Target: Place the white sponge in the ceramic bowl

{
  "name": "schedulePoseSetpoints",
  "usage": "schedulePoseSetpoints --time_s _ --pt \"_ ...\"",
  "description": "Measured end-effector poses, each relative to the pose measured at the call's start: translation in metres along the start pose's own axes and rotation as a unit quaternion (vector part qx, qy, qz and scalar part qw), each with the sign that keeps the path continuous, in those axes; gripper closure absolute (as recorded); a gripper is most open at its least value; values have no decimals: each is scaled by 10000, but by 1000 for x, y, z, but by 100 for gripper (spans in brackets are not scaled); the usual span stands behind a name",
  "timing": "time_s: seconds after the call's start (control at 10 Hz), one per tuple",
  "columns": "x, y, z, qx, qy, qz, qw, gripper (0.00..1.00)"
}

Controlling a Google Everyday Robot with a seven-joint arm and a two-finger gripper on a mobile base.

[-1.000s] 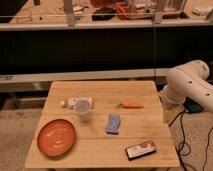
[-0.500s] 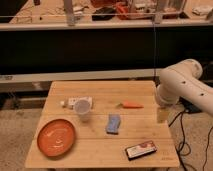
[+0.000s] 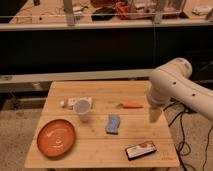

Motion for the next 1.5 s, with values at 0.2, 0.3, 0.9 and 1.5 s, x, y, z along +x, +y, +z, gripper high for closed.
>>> schedulePoseSetpoints --time_s 0.2,0.3,0.9,1.5 --pt "-27 -2 0 5 -31 -173 9998 20" --pt "-33 -2 1 11 -48 -222 9997 20" --pt "-53 -8 37 110 -469 -113 9988 20" --pt "-64 -14 56 200 -686 -257 9971 20"
